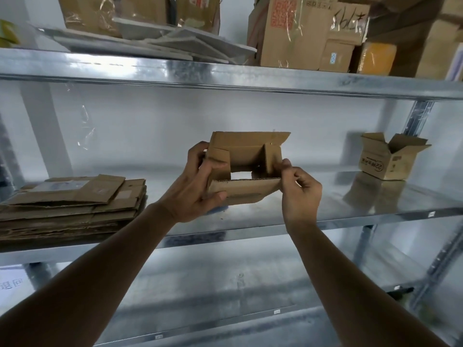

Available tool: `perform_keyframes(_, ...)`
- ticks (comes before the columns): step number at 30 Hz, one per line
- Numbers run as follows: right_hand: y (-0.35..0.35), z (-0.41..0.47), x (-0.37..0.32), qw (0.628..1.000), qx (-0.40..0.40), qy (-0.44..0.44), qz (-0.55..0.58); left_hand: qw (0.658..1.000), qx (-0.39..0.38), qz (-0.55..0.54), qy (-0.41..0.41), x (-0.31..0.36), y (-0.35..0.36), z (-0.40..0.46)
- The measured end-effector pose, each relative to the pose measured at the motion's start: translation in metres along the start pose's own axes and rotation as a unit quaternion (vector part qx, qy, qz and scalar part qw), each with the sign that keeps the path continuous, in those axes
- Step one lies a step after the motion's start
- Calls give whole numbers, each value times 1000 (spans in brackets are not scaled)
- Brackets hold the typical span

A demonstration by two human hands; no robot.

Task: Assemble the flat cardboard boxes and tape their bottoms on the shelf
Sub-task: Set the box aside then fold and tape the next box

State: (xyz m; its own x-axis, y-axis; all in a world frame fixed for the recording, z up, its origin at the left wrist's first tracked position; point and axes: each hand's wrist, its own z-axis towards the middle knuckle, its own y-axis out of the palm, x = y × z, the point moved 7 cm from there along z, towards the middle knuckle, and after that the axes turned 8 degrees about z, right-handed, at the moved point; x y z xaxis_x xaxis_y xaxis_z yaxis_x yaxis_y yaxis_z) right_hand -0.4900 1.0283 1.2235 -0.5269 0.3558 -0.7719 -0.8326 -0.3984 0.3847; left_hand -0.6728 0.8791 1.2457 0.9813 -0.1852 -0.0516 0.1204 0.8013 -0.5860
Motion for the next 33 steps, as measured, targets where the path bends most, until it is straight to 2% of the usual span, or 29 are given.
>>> perform_keyframes(5,-11,14,3,999,33,-21,-11,1000,-7,-7,-6,-2,11,9)
perform_keyframes(12,-25,38,16,987,75,-54,-134,999,-1,-43,25,-23,31,34)
perform_keyframes(17,-36,52,19,981,108,-92,-130,996,-2,-80,46,-37,55,53)
perform_keyframes(25,-43,66,39,993,16,-99,-60,994,33,-88,58,-44,80,72)
perform_keyframes(30,-60,80,49,994,40,-91,-49,995,19,-92,37,-40,92,85)
perform_keyframes(33,-73,90,48,993,50,-87,-63,996,4,-91,-9,-37,105,94)
